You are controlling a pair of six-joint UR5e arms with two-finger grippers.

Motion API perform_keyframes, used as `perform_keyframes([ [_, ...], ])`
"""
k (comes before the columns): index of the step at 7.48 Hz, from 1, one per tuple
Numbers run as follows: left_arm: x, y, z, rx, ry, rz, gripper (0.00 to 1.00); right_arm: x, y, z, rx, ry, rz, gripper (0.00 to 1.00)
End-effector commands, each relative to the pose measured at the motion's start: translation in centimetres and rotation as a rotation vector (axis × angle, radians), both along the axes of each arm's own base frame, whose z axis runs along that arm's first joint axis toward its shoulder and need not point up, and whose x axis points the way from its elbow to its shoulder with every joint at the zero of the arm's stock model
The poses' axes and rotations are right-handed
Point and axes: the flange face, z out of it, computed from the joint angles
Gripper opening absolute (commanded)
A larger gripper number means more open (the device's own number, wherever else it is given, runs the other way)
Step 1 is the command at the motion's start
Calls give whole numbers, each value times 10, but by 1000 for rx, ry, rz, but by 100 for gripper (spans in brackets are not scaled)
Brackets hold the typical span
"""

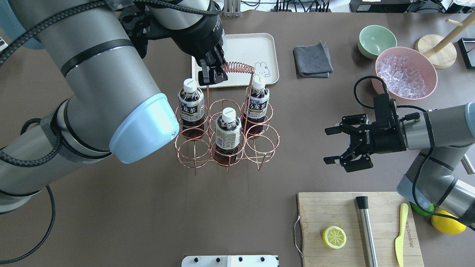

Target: Take tea from basket to plate

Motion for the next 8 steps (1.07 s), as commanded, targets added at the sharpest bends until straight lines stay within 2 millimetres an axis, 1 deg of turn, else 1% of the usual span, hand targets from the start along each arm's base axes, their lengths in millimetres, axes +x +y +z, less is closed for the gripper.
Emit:
perform_keyframes([
  [1, 25, 15, 9, -14, 18, 5, 0, 4, 1, 14, 22, -30, -2, 100],
  [3, 42, 24, 19, -18, 19, 32, 0, 6, 0, 14, 23, -29, -4, 100],
  [5, 52, 27, 25, -7, 8, 26, 0, 7, 0, 14, 22, -27, -2, 100],
  [8, 53, 28, 26, -7, 11, 28, 0, 7, 0, 14, 22, -27, -2, 100],
])
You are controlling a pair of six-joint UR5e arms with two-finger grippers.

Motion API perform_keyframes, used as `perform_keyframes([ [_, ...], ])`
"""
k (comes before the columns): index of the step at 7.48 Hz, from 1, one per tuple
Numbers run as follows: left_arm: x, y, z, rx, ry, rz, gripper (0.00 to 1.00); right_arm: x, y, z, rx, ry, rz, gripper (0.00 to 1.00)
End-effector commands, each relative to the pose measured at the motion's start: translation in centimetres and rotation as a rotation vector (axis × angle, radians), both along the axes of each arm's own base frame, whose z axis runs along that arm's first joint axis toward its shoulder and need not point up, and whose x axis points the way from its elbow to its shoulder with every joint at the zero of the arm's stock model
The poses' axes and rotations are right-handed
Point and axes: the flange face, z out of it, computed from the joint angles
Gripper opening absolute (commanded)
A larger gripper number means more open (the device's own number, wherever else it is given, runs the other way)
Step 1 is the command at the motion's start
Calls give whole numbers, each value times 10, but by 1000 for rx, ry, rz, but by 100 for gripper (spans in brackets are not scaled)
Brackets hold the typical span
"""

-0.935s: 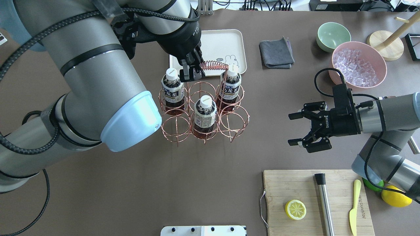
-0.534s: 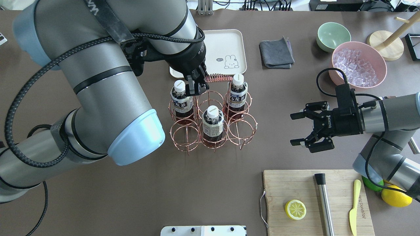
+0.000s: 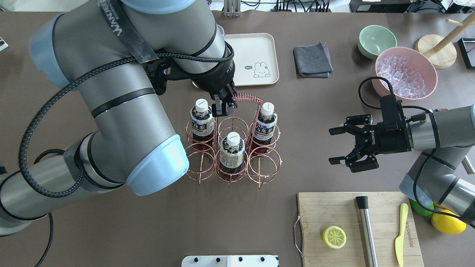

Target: Take tea from basket to plate

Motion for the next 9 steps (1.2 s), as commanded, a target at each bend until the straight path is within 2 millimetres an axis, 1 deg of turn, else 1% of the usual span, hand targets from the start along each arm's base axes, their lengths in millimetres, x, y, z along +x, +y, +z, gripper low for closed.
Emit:
perform_keyframes([
  [1, 0, 1, 0, 1, 1, 0, 0, 1, -1, -4, 2, -3, 5, 100],
  [2, 1, 1, 4, -2, -2, 0, 0, 7, -7, -12, -2, -10, 18, 100],
  [3, -2, 4, 13, -6, -2, 3, 0, 11, -11, -21, -6, -24, 29, 100],
  [4, -3, 5, 14, -5, 1, 6, 0, 16, -13, -29, -6, -29, 37, 100],
  [5, -7, 9, 11, 1, 11, 7, 0, 19, -14, -49, -13, -21, 42, 100],
  [6, -9, 11, 9, 4, 15, 6, 0, 17, -23, -77, -15, -19, 54, 100],
  [7, -9, 12, 11, -10, 15, -1, 0, 14, -29, -90, -17, -20, 65, 100],
  [9, -9, 15, 11, -9, 17, 3, 0, 13, -30, -94, -11, -26, 70, 100],
])
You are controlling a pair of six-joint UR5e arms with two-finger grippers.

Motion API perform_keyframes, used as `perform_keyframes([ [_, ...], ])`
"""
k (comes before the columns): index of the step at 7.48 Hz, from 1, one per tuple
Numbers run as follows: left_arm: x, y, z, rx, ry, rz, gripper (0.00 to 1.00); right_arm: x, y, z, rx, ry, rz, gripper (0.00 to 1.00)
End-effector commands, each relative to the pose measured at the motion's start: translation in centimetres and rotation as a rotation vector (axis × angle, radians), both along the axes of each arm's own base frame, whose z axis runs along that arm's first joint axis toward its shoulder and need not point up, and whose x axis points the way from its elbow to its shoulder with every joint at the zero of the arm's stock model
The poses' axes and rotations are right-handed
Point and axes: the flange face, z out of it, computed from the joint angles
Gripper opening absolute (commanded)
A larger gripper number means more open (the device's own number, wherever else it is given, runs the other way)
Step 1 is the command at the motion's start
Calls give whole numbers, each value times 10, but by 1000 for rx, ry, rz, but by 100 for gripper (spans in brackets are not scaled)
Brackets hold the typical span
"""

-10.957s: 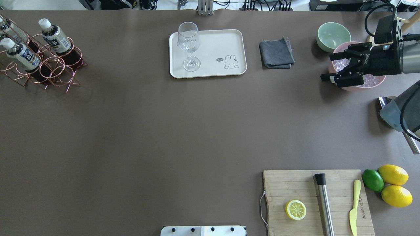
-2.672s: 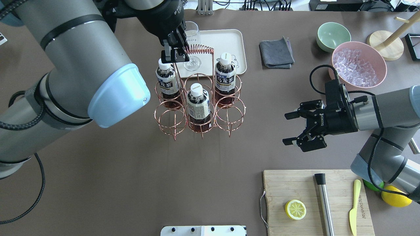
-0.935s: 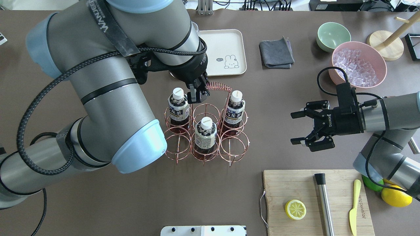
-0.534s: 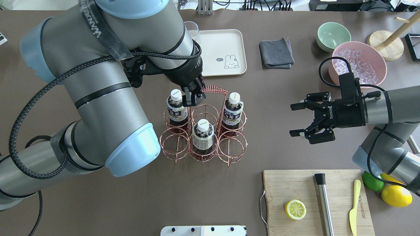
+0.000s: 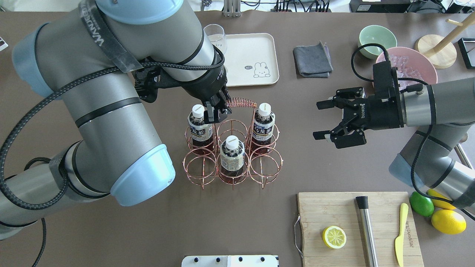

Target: Take tea from basket to plate

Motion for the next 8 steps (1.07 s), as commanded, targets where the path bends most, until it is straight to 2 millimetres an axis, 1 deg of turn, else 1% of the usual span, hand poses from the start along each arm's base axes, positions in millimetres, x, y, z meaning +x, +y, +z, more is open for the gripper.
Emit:
perform_keyframes([
  [1, 2, 6, -1, -1, 4, 8, 0, -2, -3, -5, 0, 1, 4, 100],
  [2, 3, 8, -1, -1, 3, 10, 0, -5, -4, -5, -1, 0, 16, 100],
  [3, 3, 8, -1, 0, 3, 9, 0, -12, -6, -10, -12, 2, 32, 100],
  [5, 3, 8, -1, 1, 4, 9, 0, -30, -8, -27, -23, 5, 43, 100],
  [6, 3, 8, -1, 0, 3, 9, 0, -36, -9, -30, -36, 7, 56, 100],
  [8, 3, 8, -1, 1, 2, 8, 0, -52, 0, -31, -44, 6, 63, 100],
])
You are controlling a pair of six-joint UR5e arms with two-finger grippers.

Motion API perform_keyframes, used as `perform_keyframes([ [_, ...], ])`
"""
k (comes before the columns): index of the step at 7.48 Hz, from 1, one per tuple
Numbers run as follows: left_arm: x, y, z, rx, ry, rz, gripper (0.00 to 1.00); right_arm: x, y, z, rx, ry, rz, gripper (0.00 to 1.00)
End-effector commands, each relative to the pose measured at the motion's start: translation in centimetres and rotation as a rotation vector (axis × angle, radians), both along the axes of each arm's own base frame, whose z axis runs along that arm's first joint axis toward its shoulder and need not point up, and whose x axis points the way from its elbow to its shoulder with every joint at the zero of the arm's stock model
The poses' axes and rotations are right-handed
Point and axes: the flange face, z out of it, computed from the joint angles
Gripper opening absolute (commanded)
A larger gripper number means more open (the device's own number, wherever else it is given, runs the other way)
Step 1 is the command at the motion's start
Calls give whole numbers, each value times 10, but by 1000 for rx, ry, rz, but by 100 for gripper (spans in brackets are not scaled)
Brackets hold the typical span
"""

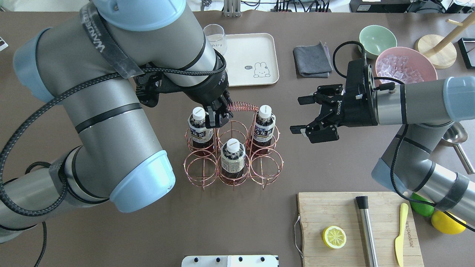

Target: Take tea from basket to plate

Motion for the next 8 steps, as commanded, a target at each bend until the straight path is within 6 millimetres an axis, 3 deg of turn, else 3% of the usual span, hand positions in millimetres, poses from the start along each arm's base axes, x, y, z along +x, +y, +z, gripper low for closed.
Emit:
perform_keyframes([
  [1, -1, 0, 0, 1, 0, -1, 0, -24, 12, -2, -14, -4, 17, 100],
  [4, -2, 2, -1, 2, 4, -1, 0, -46, 4, -28, -20, 18, 40, 100],
  [8, -4, 3, -1, 4, 7, -1, 0, -52, -3, -25, 0, 59, 90, 100],
])
